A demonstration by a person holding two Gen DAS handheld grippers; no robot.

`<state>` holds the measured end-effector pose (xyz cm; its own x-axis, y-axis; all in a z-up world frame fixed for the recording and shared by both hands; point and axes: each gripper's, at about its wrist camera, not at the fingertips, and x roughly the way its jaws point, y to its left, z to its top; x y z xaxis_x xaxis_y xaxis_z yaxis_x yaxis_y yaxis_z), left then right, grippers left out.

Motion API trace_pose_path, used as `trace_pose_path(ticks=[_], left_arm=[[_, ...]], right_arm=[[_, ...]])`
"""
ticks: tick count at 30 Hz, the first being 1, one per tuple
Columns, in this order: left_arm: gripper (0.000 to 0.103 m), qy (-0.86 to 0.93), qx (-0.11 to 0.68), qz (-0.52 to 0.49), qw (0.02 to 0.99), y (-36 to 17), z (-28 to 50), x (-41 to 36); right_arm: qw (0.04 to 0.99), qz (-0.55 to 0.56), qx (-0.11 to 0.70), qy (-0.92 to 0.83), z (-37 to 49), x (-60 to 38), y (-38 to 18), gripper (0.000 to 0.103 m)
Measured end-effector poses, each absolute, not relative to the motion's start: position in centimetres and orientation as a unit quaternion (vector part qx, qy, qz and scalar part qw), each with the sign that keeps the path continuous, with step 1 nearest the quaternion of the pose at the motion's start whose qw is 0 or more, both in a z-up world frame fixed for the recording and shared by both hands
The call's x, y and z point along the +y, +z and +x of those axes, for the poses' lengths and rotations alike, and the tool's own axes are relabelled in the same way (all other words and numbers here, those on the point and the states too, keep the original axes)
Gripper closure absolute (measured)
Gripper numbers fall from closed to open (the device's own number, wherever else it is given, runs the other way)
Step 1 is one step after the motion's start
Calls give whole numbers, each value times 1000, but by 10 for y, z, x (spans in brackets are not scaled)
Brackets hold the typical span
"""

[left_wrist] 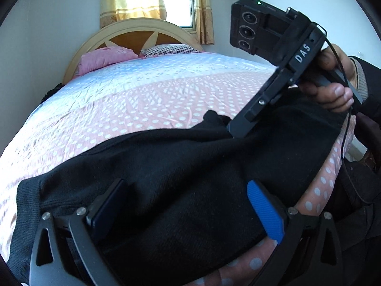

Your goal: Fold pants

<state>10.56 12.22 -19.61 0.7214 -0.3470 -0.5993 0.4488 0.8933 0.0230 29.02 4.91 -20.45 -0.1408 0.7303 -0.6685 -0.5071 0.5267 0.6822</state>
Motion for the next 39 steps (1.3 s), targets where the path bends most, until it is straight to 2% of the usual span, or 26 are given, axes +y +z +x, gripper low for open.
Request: trace_pose_path(ticks=[2,4,6,10,11,12,16,25,27,34,39], left_arm=[[0,-215,305,83,924,-196,104,123],[0,-215,305,83,924,-195,105,124],[0,-216,304,83,924,-195,106,124],[0,-218,302,81,925,-196,107,127],[0,-218,302,81,925,-196,108,127],[0,-218,301,81,925,-196,107,127],[0,-218,300,80,925,-197,104,125],[0,-217,299,80,926,-198,101,124],[0,-217,298,80,926,-198,102,125],[0,-219,294,81,927,-197,101,127],[0,-218,291,81,928,-198,99,126]], right_arm=[[640,149,597,460,303,43,-212,75],[628,196,606,447,312,40,-219,48],[607,235,615,446,319,41,-226,45],[595,279,622,425,331,48,-235,45],[593,286,624,421,333,49,-237,46],[594,286,623,420,333,48,-237,51],[606,266,631,405,330,46,-240,85],[595,305,638,382,340,25,-245,88],[609,283,634,384,338,31,-239,93],[686,286,526,414,328,12,-183,98],[726,235,520,382,330,26,-178,99]])
